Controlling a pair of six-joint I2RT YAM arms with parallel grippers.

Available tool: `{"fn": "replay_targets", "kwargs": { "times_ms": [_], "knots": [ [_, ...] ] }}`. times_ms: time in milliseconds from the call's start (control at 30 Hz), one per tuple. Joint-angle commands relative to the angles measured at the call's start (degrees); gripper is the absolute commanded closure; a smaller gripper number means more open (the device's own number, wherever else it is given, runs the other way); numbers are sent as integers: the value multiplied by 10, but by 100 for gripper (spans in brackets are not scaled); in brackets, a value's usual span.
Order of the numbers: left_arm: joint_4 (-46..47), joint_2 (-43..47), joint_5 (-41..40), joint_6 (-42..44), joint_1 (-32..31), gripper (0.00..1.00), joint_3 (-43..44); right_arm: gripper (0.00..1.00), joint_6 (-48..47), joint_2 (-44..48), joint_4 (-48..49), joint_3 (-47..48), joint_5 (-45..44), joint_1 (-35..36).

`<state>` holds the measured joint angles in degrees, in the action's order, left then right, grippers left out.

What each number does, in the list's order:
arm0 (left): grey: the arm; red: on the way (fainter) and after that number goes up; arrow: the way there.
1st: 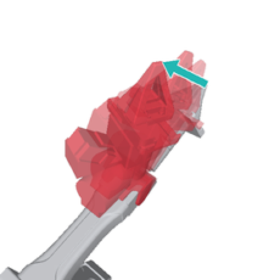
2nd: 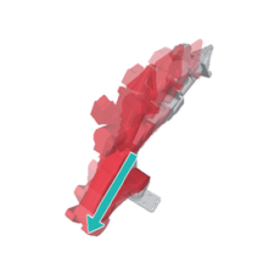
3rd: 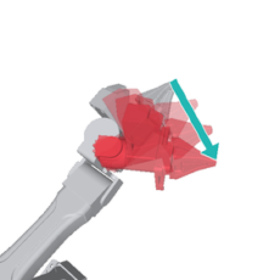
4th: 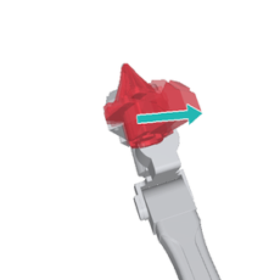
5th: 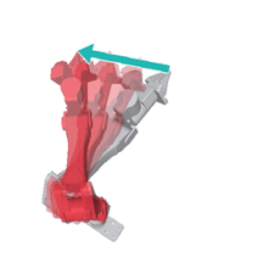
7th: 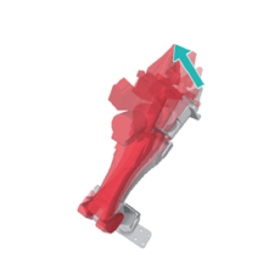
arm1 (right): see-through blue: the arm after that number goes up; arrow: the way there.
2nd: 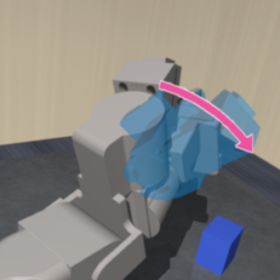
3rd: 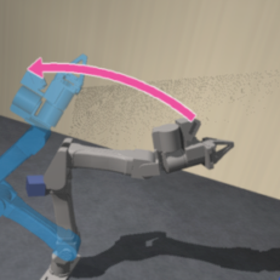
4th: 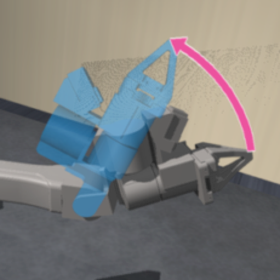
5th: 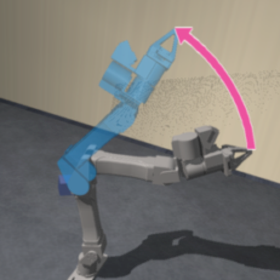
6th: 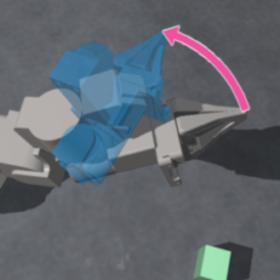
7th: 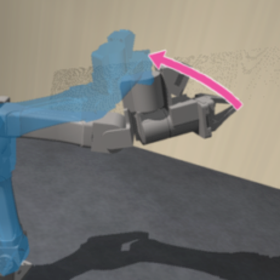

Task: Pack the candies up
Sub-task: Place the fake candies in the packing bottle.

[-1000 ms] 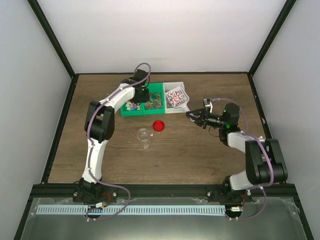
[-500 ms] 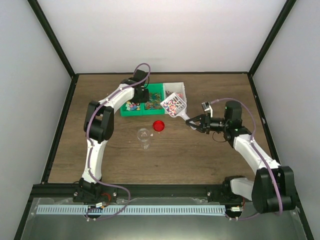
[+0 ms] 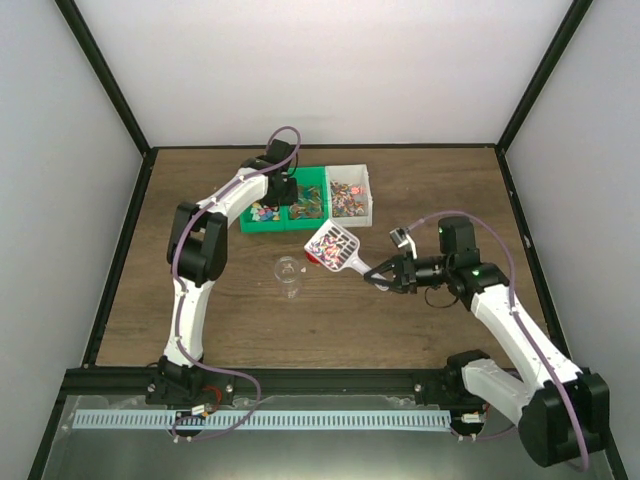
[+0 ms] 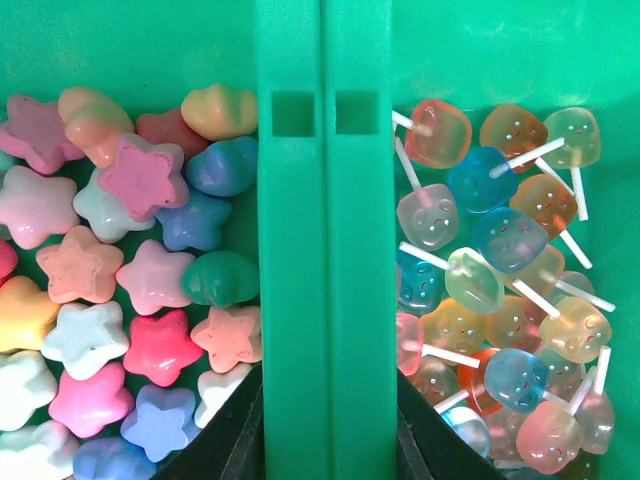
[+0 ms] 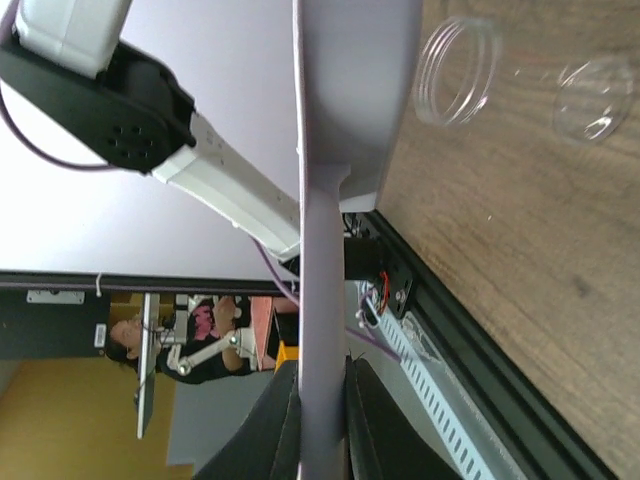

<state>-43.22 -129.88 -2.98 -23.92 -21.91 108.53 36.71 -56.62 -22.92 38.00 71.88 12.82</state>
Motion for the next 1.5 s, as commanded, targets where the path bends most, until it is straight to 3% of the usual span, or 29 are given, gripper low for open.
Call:
{"fn": "replay_targets", "kwargs": {
  "times_ms": [0, 67, 200, 367, 833, 1233, 1467],
  "knots": [
    [-34, -14, 68, -46, 15, 96, -32, 99, 3, 37, -59, 39, -41, 49],
    [-36, -13, 67, -45, 16, 94, -32, 99, 13, 44, -68, 38, -61, 67],
    [-40, -7, 54, -40, 15, 78, -34, 99, 43, 59, -55, 31, -91, 96],
    [-41, -11, 56, -38, 16, 76, -35, 99, 66, 55, -41, 34, -121, 114],
    [-44, -3, 41, -30, 16, 53, -34, 99, 40, 5, -72, 69, -140, 130],
    [-66, -2, -21, -1, 15, 50, 2, 99, -14, -42, -162, 145, -207, 152],
    [-87, -14, -44, 10, 15, 46, 27, 99, -29, -79, -208, 197, -267, 200]
  ]
}}
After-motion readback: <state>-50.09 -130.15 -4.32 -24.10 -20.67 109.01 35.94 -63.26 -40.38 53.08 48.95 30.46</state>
